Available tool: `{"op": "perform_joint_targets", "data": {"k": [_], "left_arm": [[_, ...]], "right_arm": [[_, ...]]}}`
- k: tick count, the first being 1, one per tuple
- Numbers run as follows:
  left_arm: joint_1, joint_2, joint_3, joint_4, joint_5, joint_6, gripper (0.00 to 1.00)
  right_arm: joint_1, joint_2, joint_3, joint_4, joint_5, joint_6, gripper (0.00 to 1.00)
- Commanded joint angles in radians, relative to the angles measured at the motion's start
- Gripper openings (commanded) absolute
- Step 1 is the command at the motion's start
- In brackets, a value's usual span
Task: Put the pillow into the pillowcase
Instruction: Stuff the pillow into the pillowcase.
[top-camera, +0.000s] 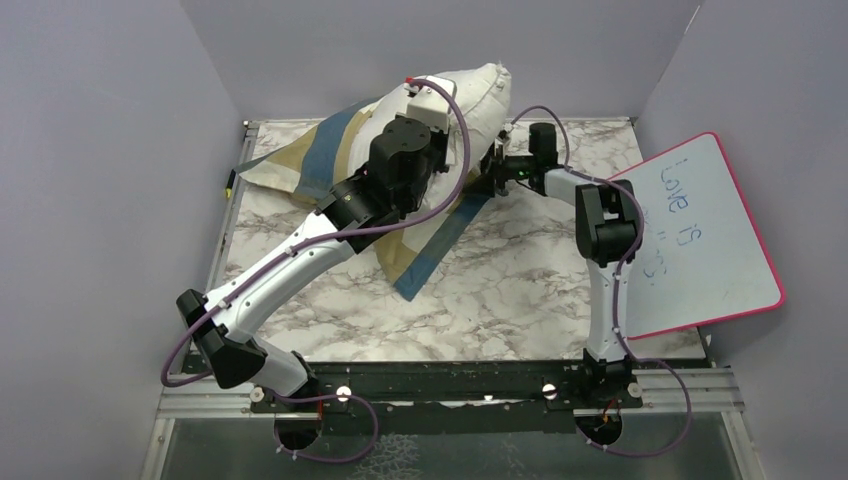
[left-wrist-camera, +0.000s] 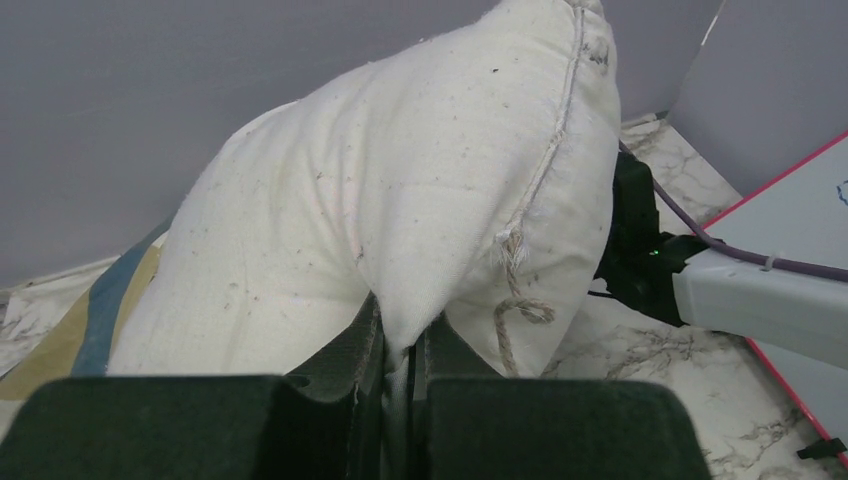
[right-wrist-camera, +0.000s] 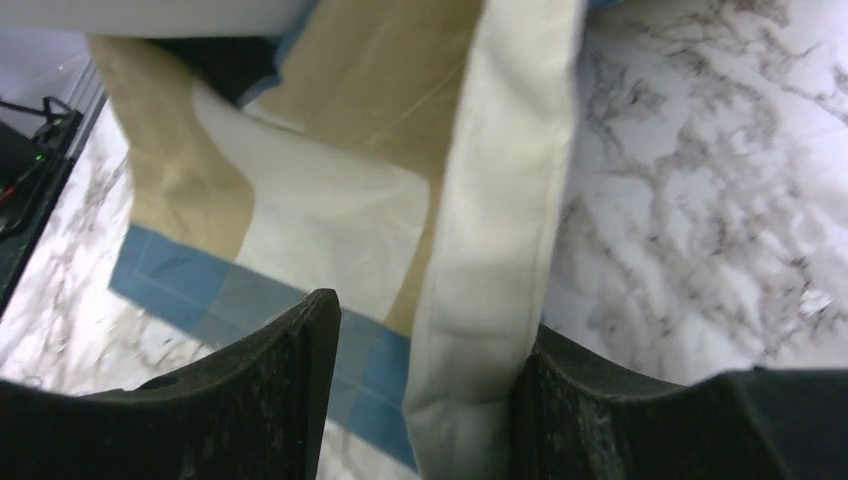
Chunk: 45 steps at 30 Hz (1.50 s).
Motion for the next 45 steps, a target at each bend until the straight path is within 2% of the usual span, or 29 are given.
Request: {"op": "perform_joint_targets", "data": {"k": [1, 3, 6, 9, 11, 12, 13, 14, 17, 19, 20, 22, 24, 25, 27, 28, 30, 33, 36, 38, 41, 45], "left_arm": [[0.008, -0.006, 0.036, 0.092, -0.075, 0.019, 0.00], [0.008, -0.002, 0.043, 0.093, -0.075, 0.014, 0.00], [0.008, 0.007, 0.059, 0.094, -0.066, 0.015, 0.00], [0.008, 0.032, 0.084, 0.093, -0.068, 0.026, 0.00], [0.008, 0.043, 0.092, 0.092, -0.068, 0.028, 0.00], [0.008, 0.045, 0.090, 0.093, -0.067, 0.028, 0.00], [0.008, 0.045, 0.086, 0.092, -0.063, 0.023, 0.00], [0.008, 0.044, 0.079, 0.092, -0.056, 0.019, 0.00], [0.007, 0.045, 0.060, 0.089, -0.049, 0.015, 0.00], [0.007, 0.057, 0.048, 0.090, -0.079, 0.028, 0.00], [0.008, 0.066, 0.043, 0.088, -0.088, 0.061, 0.00], [0.008, 0.079, 0.026, 0.083, -0.105, 0.105, 0.00], [0.008, 0.084, 0.003, 0.081, -0.138, 0.135, 0.00], [0.008, 0.084, -0.012, 0.084, -0.151, 0.153, 0.00], [0.008, 0.083, -0.040, 0.089, -0.166, 0.182, 0.00], [0.008, 0.080, -0.054, 0.097, -0.171, 0.193, 0.00], [0.010, 0.076, -0.076, 0.102, -0.188, 0.189, 0.00], [0.013, 0.071, -0.083, 0.100, -0.173, 0.151, 0.00], [0.013, 0.090, -0.052, 0.092, -0.147, 0.121, 0.00], [0.013, 0.113, -0.018, 0.077, -0.141, 0.118, 0.00], [0.013, 0.137, 0.018, 0.068, -0.131, 0.116, 0.00], [0.012, 0.153, 0.044, 0.063, -0.122, 0.108, 0.00]], "right_arm": [[-0.006, -0.118, -0.146, 0.003, 0.060, 0.011, 0.64], [-0.003, -0.114, -0.151, 0.016, 0.162, 0.072, 0.67], [-0.004, -0.064, -0.068, -0.098, 0.297, 0.135, 0.64], [-0.001, 0.005, 0.023, -0.240, 0.345, 0.203, 0.51], [0.000, -0.004, -0.015, -0.247, 0.365, 0.245, 0.45], [-0.001, -0.023, -0.065, -0.194, 0.365, 0.296, 0.38], [-0.001, -0.048, -0.113, -0.154, 0.350, 0.300, 0.17], [-0.002, -0.085, -0.163, -0.128, 0.325, 0.291, 0.02], [0.000, -0.266, -0.275, -0.163, 0.368, 0.396, 0.00], [-0.001, -0.387, -0.273, -0.241, 0.433, 0.561, 0.00], [-0.003, -0.430, -0.259, -0.286, 0.395, 0.649, 0.00], [-0.011, -0.480, -0.232, -0.303, 0.209, 0.773, 0.00], [-0.017, -0.522, -0.254, -0.189, 0.020, 0.899, 0.00], [-0.022, -0.551, -0.282, -0.112, -0.008, 0.955, 0.00], [-0.034, -0.611, -0.325, -0.028, 0.046, 1.033, 0.02], [-0.035, -0.618, -0.335, 0.011, 0.062, 1.067, 0.07], [-0.036, -0.615, -0.368, 0.172, 0.011, 1.165, 0.28], [-0.033, -0.642, -0.559, 0.472, 0.124, 1.237, 0.46], [-0.018, -0.649, -0.768, 0.647, 0.296, 1.132, 0.58], [0.003, -0.609, -0.864, 0.741, 0.377, 1.085, 0.62], [0.028, -0.476, -0.898, 0.866, 0.467, 1.104, 0.63], [0.048, -0.348, -0.874, 0.879, 0.607, 1.129, 0.63]]}}
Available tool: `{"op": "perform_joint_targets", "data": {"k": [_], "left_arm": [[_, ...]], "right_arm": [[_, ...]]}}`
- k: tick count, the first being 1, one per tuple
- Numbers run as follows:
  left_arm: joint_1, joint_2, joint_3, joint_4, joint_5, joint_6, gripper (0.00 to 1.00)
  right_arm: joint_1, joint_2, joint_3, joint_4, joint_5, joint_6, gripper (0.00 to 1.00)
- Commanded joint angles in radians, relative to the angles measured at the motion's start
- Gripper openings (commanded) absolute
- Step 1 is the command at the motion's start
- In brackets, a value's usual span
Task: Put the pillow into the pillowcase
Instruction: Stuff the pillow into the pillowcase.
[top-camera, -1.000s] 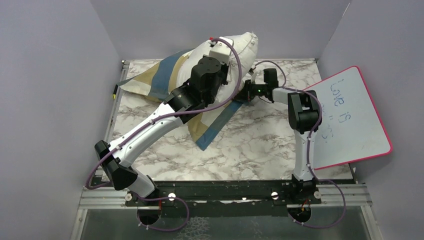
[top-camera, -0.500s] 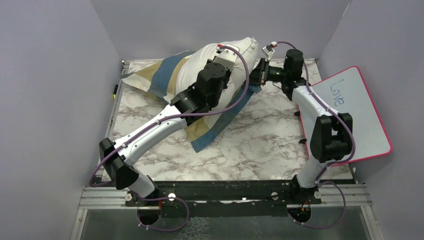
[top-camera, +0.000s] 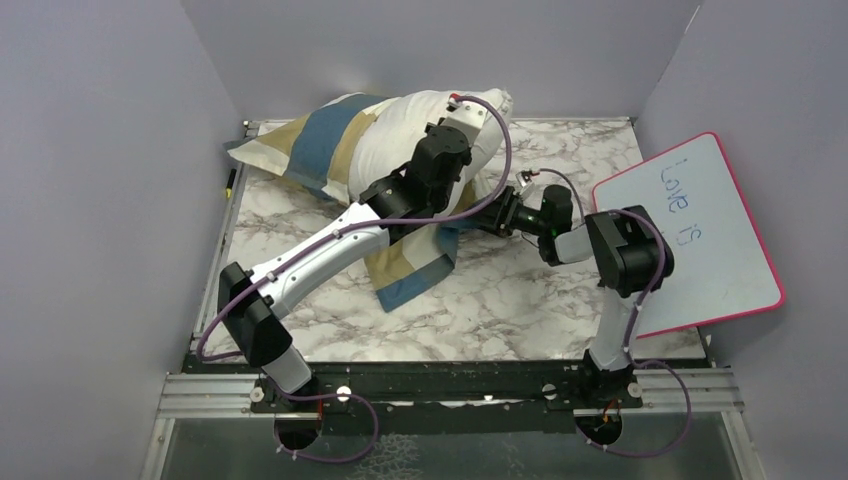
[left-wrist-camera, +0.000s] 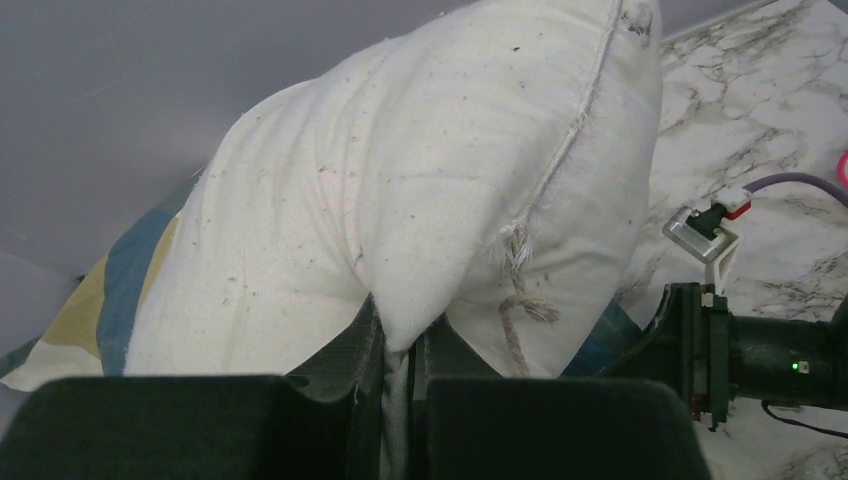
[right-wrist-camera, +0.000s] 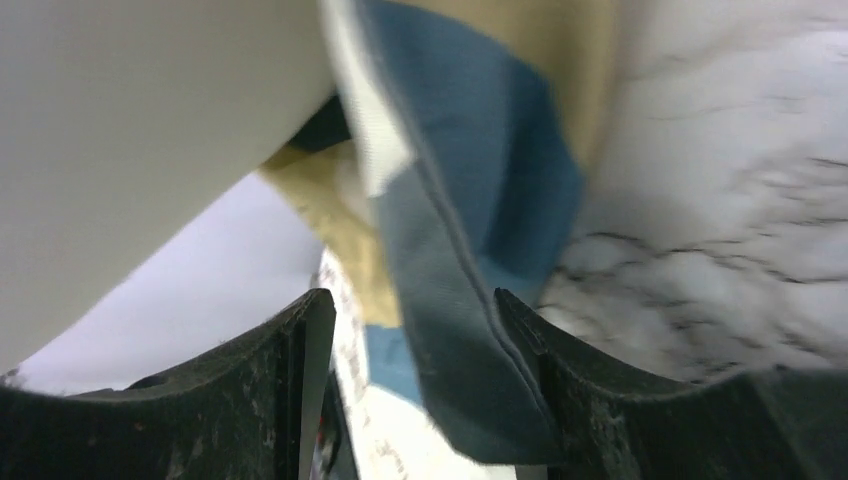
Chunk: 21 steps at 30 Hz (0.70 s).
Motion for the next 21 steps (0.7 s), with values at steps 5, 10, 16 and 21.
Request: {"op": "perform_joint_targets", "data": {"k": [5, 10, 16, 21], "left_arm": [[0.013, 0.000, 0.087, 0.021, -0.035, -0.010, 0.00], [0.013, 0.009, 0.107, 0.021, -0.033, -0.011, 0.00], [0.013, 0.023, 0.125, 0.023, -0.032, -0.003, 0.00], [0.013, 0.036, 0.135, 0.026, -0.027, -0.002, 0.00]], "right_arm": [[0.098, 0.071, 0.078, -0.089, 0.458, -0.179, 0.65], [0.161, 0.077, 0.066, -0.100, 0.580, -0.138, 0.67], [0.256, 0.047, 0.002, -0.083, 0.705, -0.101, 0.68], [0.339, -0.013, -0.039, -0.115, 0.831, -0.123, 0.74]]}}
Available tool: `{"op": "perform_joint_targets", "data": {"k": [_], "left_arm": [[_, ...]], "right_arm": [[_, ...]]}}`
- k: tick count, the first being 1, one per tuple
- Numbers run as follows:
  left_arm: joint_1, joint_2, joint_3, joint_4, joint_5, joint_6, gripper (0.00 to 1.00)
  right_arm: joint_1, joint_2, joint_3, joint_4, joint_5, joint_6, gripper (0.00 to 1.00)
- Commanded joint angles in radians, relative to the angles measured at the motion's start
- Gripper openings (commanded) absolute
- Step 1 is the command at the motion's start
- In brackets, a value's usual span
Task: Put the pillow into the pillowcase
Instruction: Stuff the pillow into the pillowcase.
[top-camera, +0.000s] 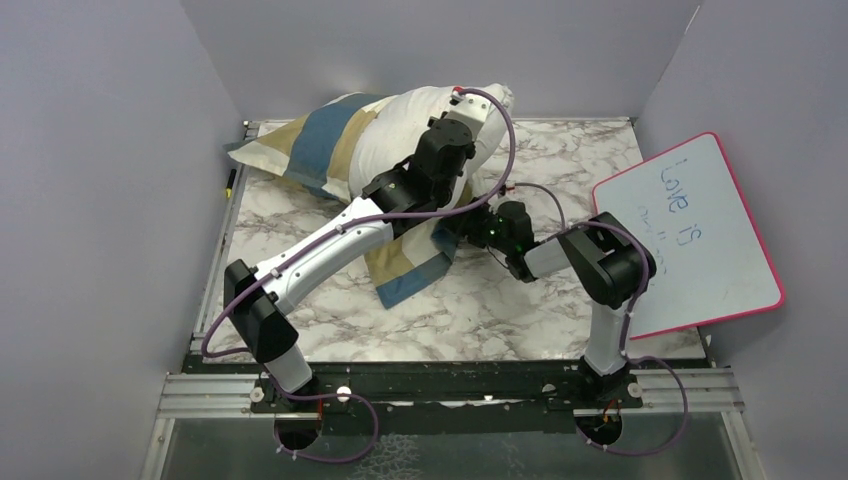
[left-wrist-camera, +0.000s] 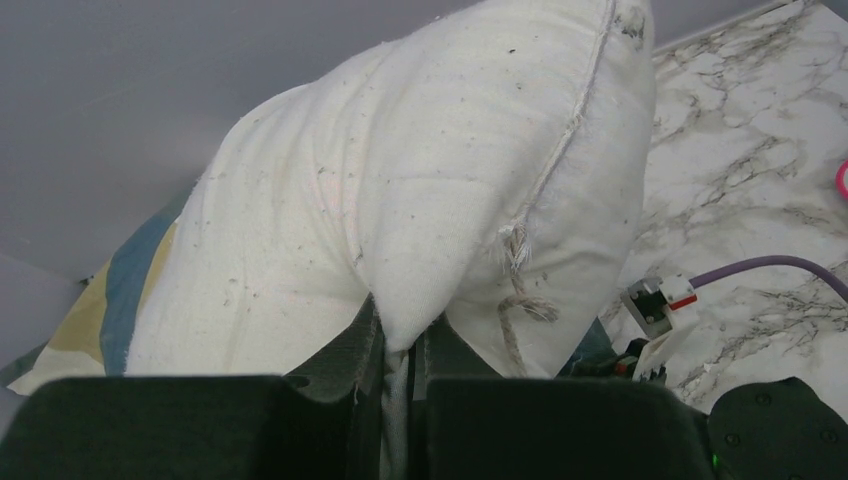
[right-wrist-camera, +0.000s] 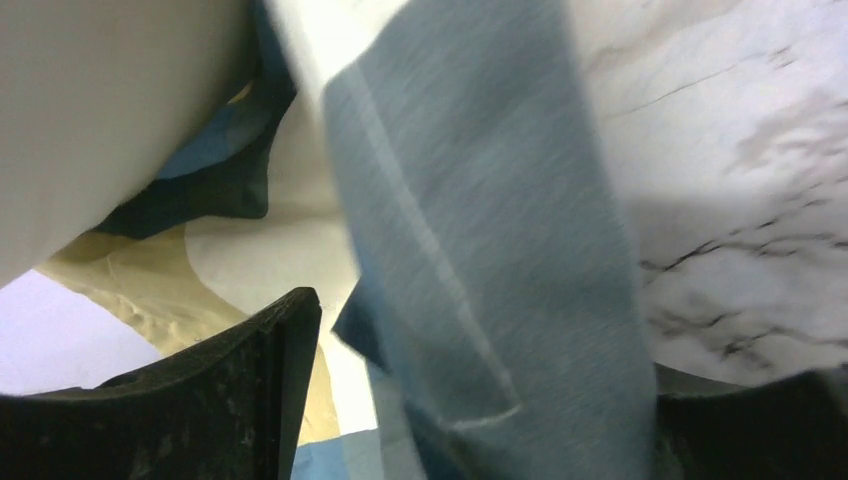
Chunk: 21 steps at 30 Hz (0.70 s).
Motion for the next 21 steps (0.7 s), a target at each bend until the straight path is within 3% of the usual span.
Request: {"op": "perform_joint_targets", "data": {"k": [1, 5, 8, 14, 16, 19, 20, 21], "left_arm": [[0.008, 0.000, 0.058, 0.068, -0.026, -0.002, 0.00], [0.008, 0.003, 0.058, 0.070, -0.014, -0.009, 0.00], [0.009, -0.006, 0.050, 0.069, -0.016, -0.012, 0.00], [0.008, -0.021, 0.040, 0.073, -0.026, -0.010, 0.00], [0.009, -0.028, 0.034, 0.076, -0.030, -0.013, 0.00], [0.009, -0.039, 0.030, 0.065, -0.055, -0.021, 0.00], [0.008, -0.045, 0.024, 0.064, -0.061, -0.024, 0.00], [0.008, -0.054, 0.015, 0.065, -0.066, -0.025, 0.00]], "right_arm": [[0.074, -0.067, -0.029, -0.065, 0.194, -0.009, 0.80], [0.160, -0.080, 0.018, -0.189, 0.423, -0.067, 0.84], [0.169, -0.030, 0.104, -0.297, 0.482, -0.055, 0.83], [0.170, 0.028, 0.202, -0.452, 0.575, 0.082, 0.71], [0.169, 0.056, 0.199, -0.398, 0.571, 0.125, 0.57], [0.154, 0.060, 0.115, -0.159, 0.464, 0.114, 0.23], [0.152, 0.052, 0.117, -0.143, 0.434, 0.087, 0.09], [0.152, 0.026, 0.122, -0.163, 0.420, 0.069, 0.01]]}}
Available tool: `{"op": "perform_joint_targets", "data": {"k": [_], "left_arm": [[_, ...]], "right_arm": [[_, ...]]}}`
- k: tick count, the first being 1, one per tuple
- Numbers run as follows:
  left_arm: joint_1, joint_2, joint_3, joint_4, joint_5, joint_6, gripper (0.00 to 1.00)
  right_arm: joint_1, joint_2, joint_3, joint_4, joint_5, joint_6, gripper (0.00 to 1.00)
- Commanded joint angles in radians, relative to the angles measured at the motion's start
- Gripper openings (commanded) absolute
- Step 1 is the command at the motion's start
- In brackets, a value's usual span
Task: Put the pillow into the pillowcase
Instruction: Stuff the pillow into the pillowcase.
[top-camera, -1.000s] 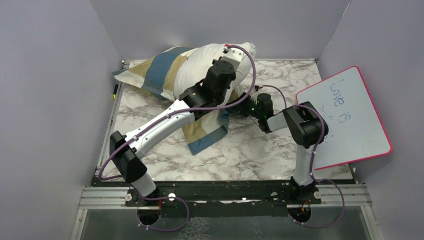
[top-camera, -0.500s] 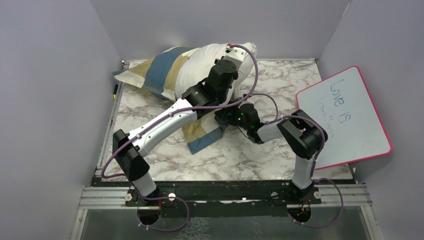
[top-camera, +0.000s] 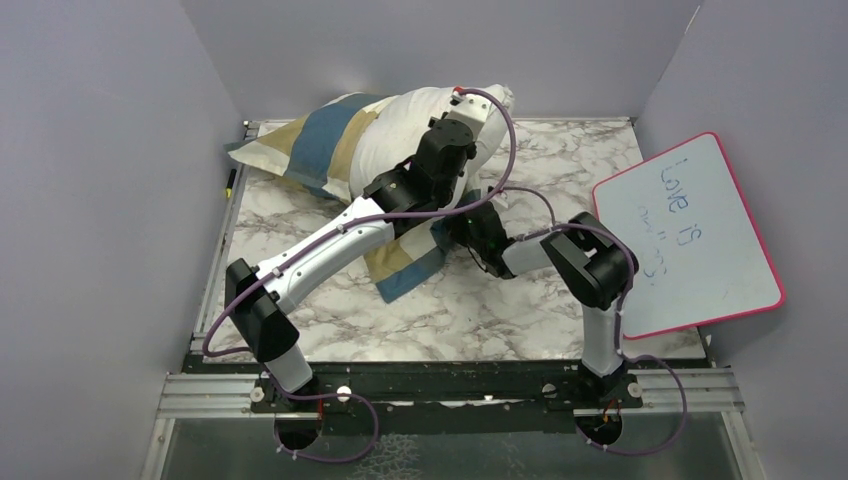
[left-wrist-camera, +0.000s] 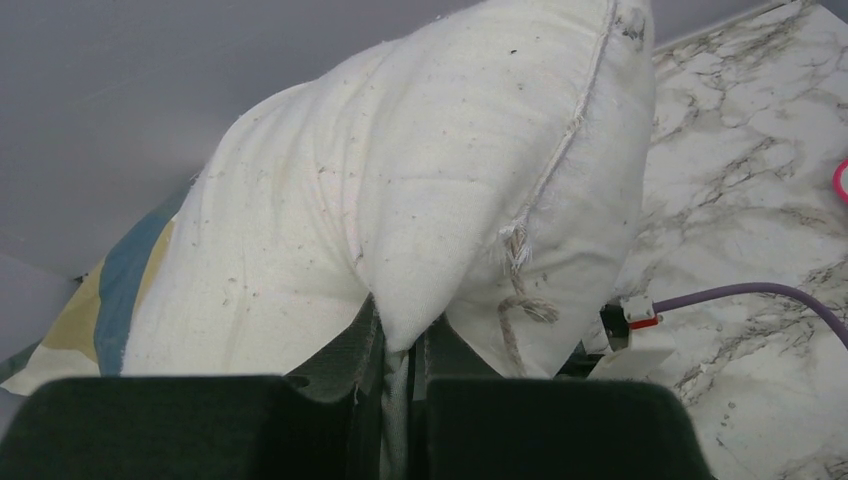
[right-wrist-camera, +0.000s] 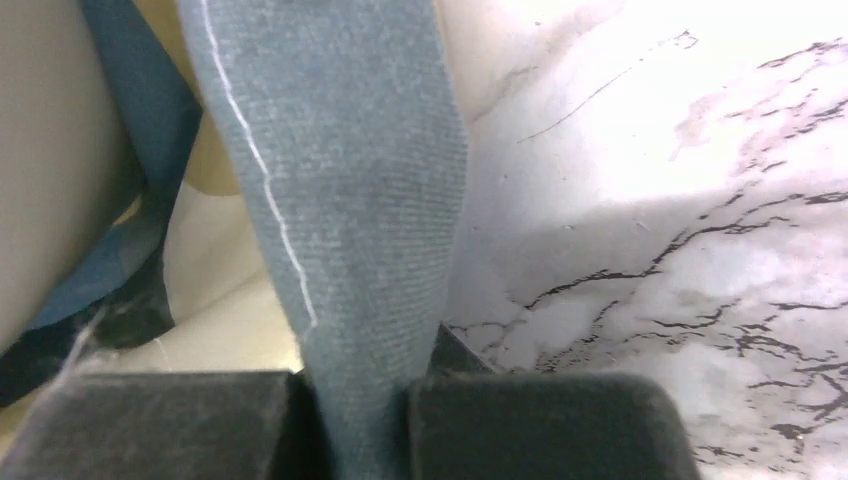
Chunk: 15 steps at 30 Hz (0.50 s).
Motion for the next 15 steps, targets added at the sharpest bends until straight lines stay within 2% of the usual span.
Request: {"op": "perform_joint_targets", "data": {"k": [1, 6, 8, 10, 13, 15], "left_arm": [[0.009, -0.072, 0.003, 0.067, -0.070, -0.019, 0.00], [0.009, -0.101, -0.038, 0.078, -0.108, 0.017, 0.00], [0.009, -0.114, -0.079, 0.091, -0.116, 0.029, 0.00], [0.010, -0.132, -0.143, 0.120, -0.099, 0.036, 0.00], [0.009, -0.155, -0.252, 0.167, -0.062, 0.033, 0.00], [0.010, -0.152, -0.300, 0.172, -0.052, 0.033, 0.00]], "right_arm": [[-0.010, -0.024, -0.029, 0.072, -0.070, -0.039, 0.00], [-0.108, -0.290, -0.195, 0.108, -0.204, -0.072, 0.00], [-0.145, -0.394, -0.231, 0.057, -0.262, -0.094, 0.00], [-0.181, -0.468, -0.258, 0.034, -0.368, -0.107, 0.00], [-0.235, -0.547, -0.304, 0.111, -0.564, -0.087, 0.00], [-0.254, -0.582, -0.265, 0.077, -0.652, -0.077, 0.00]]}}
